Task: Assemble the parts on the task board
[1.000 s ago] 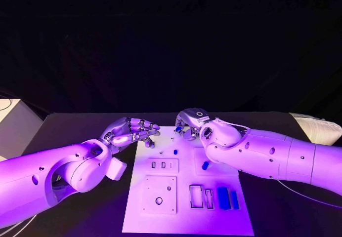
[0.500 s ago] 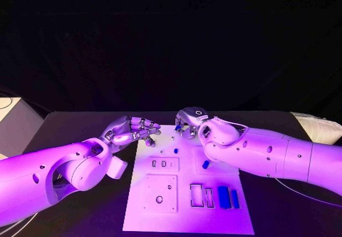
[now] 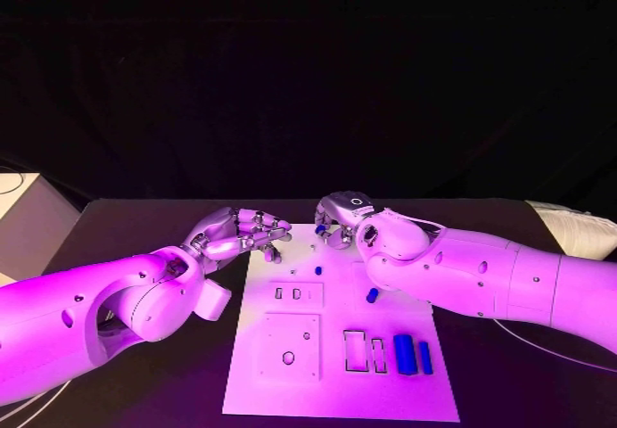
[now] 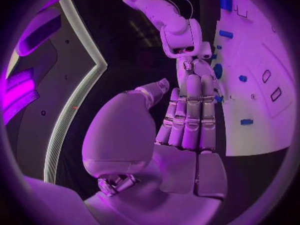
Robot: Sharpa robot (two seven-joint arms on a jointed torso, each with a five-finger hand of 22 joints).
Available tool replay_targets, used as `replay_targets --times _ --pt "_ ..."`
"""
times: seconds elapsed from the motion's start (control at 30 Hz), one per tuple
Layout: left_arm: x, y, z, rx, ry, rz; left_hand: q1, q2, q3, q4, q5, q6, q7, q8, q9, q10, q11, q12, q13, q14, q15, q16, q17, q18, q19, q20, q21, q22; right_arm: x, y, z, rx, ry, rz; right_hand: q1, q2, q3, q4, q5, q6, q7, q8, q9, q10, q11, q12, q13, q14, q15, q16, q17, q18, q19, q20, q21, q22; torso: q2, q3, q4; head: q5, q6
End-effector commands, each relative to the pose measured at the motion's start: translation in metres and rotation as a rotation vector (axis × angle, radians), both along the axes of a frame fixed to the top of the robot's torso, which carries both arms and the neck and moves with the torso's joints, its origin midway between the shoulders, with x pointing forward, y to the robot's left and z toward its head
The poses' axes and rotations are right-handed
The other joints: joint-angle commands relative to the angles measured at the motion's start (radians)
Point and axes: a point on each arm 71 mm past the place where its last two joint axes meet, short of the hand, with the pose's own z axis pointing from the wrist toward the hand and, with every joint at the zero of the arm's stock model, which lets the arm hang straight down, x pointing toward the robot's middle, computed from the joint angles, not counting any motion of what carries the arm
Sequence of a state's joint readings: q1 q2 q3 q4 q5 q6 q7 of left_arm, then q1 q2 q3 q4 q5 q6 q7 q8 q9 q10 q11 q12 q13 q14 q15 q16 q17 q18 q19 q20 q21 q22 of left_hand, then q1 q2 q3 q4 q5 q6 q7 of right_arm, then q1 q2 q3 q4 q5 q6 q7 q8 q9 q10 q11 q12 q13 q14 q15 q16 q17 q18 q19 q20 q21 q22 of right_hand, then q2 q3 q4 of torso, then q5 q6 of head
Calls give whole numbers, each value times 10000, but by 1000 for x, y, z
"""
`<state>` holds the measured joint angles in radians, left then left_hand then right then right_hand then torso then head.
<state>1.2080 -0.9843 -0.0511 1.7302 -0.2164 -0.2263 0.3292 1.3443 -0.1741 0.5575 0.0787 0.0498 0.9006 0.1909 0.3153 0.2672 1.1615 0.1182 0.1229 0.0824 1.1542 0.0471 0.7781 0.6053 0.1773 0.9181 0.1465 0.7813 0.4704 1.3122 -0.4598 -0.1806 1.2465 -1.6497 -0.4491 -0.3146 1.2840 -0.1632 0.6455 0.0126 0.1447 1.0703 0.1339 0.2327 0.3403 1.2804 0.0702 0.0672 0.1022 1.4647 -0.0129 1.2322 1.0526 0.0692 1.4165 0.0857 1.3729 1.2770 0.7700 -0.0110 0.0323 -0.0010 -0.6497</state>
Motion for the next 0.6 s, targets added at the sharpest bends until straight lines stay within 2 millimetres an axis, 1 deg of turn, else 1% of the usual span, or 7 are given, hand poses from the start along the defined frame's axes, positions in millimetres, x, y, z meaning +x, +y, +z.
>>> replay_targets --times 0.03,0.13,0.23,0.4,0.6 --pt "-1 -3 2 -128 -9 -237 -68 -2 56 -2 18 -74 -1 56 9 -20 25 -49 16 -56 -1 29 8 33 -37 -3 60 8 1 1 -1 -114 98 8 -87 -31 -3 35 61 -5 -50 66 9 167 -106 47 10 118 -69 15 -9 -50 66 -3 40 4 0 7 2 15 -26" --pt "-1 -3 2 -130 -14 -242 -68 -2 56 -2 18 -74 -1 56 9 -20 25 -49 16 -56 -1 29 8 33 -37 -3 60 8 2 1 -2 -171 146 8 -98 -43 -5 36 64 -13 -49 67 14 165 -105 44 10 114 -68 8 -23 -44 51 -2 22 -22 -4 2 -2 26 -53" --pt "-1 -3 2 -132 -18 -249 -68 -2 56 -2 18 -74 -1 56 9 -20 25 -49 16 -56 -1 29 8 33 -37 -3 60 8 2 1 -3 -240 199 15 -107 -52 -8 39 65 -18 -48 68 19 163 -104 41 11 110 -67 0 -37 -43 48 -1 20 -25 -2 6 -9 40 -67" --pt "-1 -3 3 -139 -20 -275 -68 -2 56 -2 18 -74 -1 56 9 -20 25 -49 16 -56 -1 29 8 33 -37 -3 60 8 3 3 -4 -300 241 21 -124 -69 -11 44 64 -31 -46 68 27 156 -101 35 11 100 -65 -25 -77 -37 33 0 2 -50 0 12 -9 50 -77" --pt "-1 -4 3 -153 -15 -326 -80 -3 62 -6 18 -81 1 57 14 -24 27 -51 18 -67 2 34 12 32 -51 0 73 17 5 4 -5 -337 248 14 -132 -77 -11 47 64 -41 -44 67 31 150 -100 30 10 89 -64 -51 -119 -38 34 1 5 -44 -3 3 -2 48 -65"
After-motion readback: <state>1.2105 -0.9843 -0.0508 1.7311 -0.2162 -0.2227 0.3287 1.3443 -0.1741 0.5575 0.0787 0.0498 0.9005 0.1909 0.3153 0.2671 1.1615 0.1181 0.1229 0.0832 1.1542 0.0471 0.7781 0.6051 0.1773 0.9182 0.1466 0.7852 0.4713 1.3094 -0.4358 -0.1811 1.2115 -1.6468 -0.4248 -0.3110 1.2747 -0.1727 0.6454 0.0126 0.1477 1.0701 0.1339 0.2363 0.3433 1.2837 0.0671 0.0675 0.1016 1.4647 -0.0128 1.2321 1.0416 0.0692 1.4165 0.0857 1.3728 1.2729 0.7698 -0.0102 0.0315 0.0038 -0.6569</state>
